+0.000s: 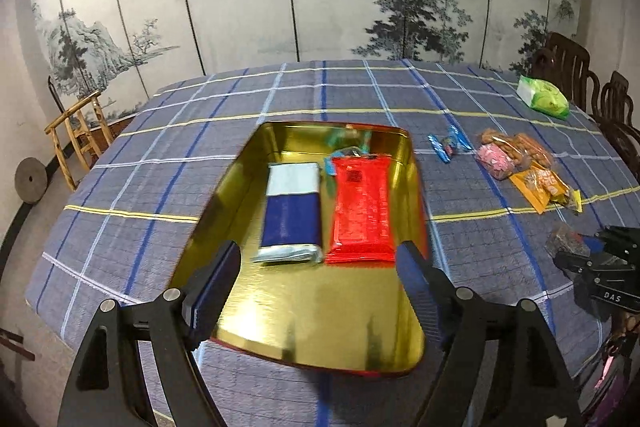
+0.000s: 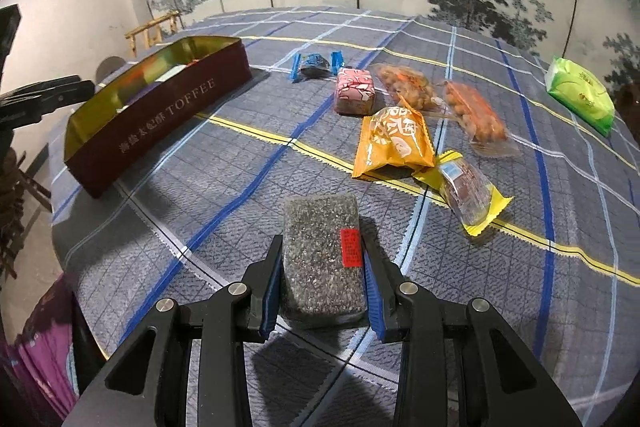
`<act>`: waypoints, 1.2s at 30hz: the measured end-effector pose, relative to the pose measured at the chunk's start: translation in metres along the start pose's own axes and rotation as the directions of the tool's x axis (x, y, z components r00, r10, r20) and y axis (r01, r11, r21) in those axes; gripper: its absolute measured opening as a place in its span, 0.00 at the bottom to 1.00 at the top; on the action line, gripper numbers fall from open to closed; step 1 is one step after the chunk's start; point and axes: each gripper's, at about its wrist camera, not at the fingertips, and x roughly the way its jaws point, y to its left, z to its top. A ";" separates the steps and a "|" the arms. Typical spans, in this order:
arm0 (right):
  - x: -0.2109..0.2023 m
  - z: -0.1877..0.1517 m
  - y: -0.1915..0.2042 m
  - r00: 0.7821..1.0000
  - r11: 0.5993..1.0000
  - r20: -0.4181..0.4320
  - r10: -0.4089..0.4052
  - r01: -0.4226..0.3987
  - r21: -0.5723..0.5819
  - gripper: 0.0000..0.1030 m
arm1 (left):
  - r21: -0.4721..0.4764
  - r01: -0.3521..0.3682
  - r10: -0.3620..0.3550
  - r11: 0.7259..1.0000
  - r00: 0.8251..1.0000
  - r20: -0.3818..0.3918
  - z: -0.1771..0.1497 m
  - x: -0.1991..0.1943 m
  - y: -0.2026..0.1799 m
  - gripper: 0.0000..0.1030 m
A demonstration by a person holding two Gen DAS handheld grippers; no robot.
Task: Organize snacks
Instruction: 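Carry the grey block into the tin and open the right gripper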
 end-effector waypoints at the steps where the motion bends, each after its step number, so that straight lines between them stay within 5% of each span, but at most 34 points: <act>1: 0.000 0.000 0.001 1.000 1.000 -0.009 0.002 -0.002 0.008 0.35 | -0.013 -0.002 0.002 1.000 1.000 0.012 -0.001 -0.002 0.006 0.75; 17: -0.017 0.035 0.033 0.987 0.977 0.041 0.158 -0.162 0.140 0.35 | -0.237 -0.075 0.104 0.969 0.988 0.114 -0.017 0.021 0.140 0.77; 28: 0.007 0.112 0.102 0.925 0.909 0.067 0.373 -0.379 0.172 0.35 | -0.394 -0.037 0.100 0.918 0.985 0.141 -0.019 0.046 0.179 0.77; 36: 0.066 0.158 0.170 0.895 0.887 -0.041 0.445 -0.434 0.159 0.35 | -0.486 -0.104 0.186 0.868 0.975 0.124 -0.020 0.054 0.196 0.77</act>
